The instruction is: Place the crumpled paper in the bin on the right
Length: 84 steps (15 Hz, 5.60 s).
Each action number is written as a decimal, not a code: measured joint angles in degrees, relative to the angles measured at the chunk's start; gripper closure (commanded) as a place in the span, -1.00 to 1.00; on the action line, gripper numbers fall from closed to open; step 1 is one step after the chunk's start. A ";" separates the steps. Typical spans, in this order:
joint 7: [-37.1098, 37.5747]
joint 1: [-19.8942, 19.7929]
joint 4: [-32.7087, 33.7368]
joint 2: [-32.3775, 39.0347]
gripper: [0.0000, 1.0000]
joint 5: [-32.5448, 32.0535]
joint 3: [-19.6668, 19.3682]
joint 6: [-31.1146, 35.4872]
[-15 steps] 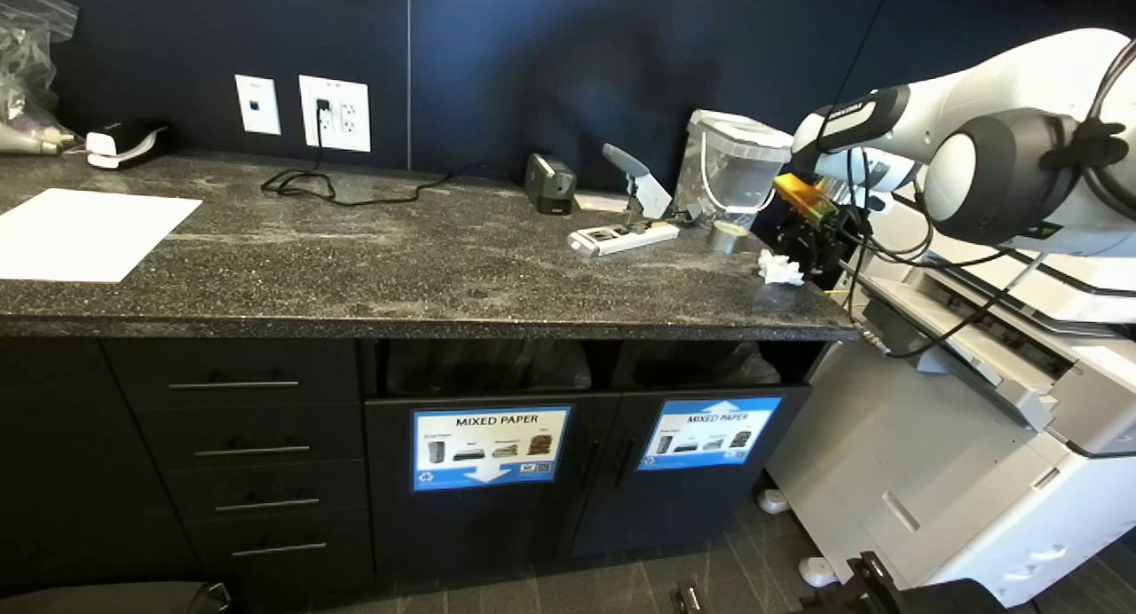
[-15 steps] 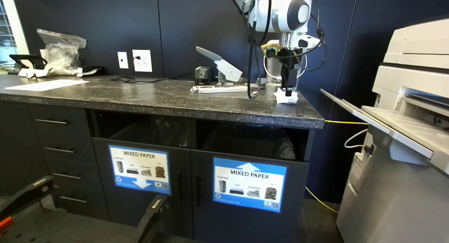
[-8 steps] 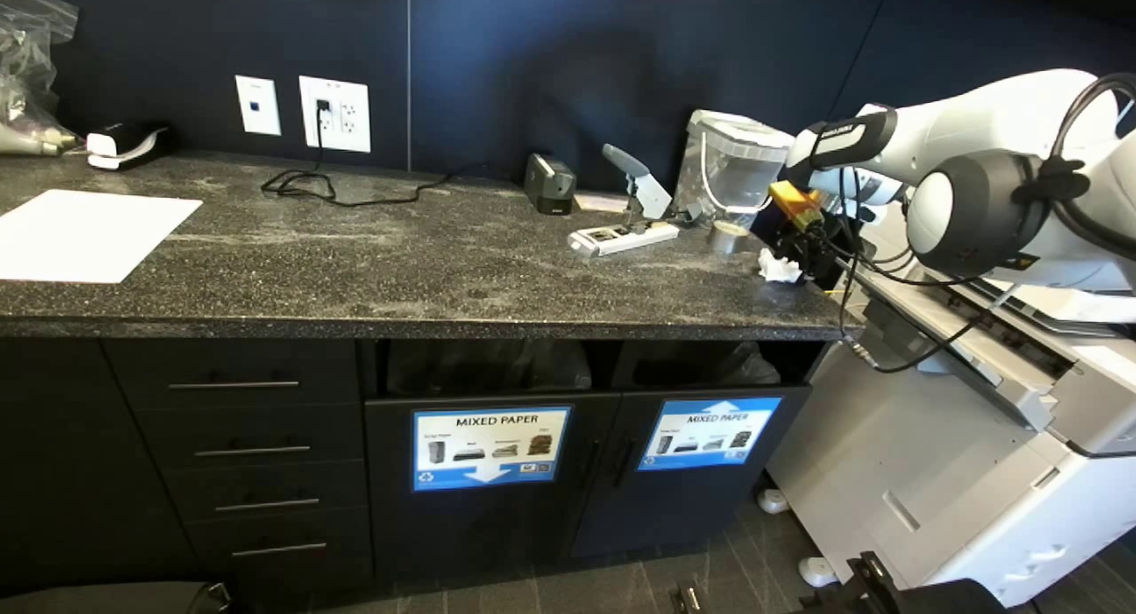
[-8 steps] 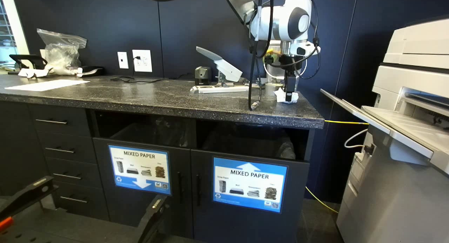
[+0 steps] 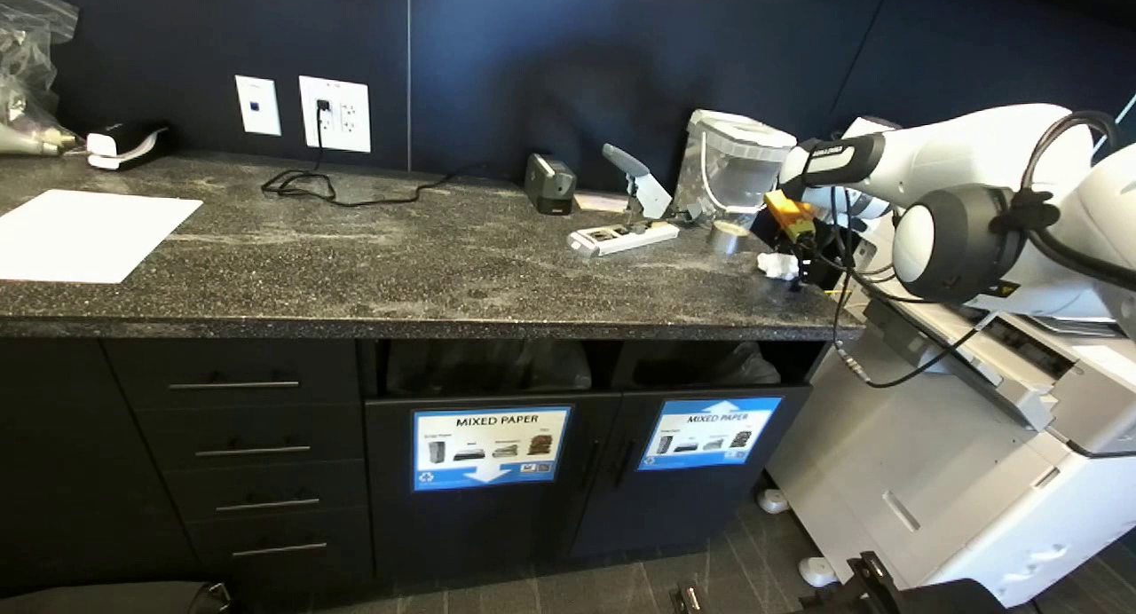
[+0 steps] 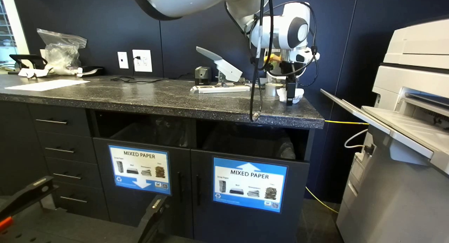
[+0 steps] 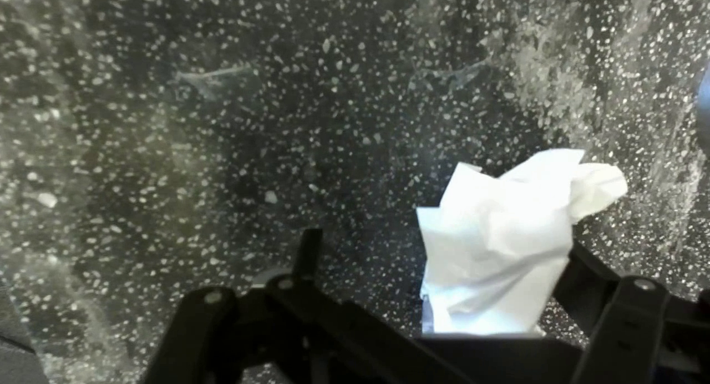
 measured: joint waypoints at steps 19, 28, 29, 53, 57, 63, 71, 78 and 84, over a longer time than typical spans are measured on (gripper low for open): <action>-21.09 1.67 2.02 0.70 0.72 -2.63 2.08 0.28; -44.77 3.96 0.44 -0.46 0.68 -2.63 8.12 -0.18; -47.35 4.29 -0.24 -0.91 0.69 -2.63 8.52 -0.39; -84.86 11.89 -54.76 -34.16 0.69 -19.21 9.57 1.50; -83.06 12.38 -66.28 -40.05 0.69 -20.22 9.53 11.22; -76.67 12.92 -84.93 -47.87 0.69 -20.64 8.84 33.32; -68.82 15.66 -107.88 -52.20 0.69 -20.44 7.13 55.12; -66.76 12.79 -109.78 -42.75 0.68 -17.71 9.85 80.50; -66.13 11.50 -99.66 -29.06 0.68 -16.81 10.14 88.69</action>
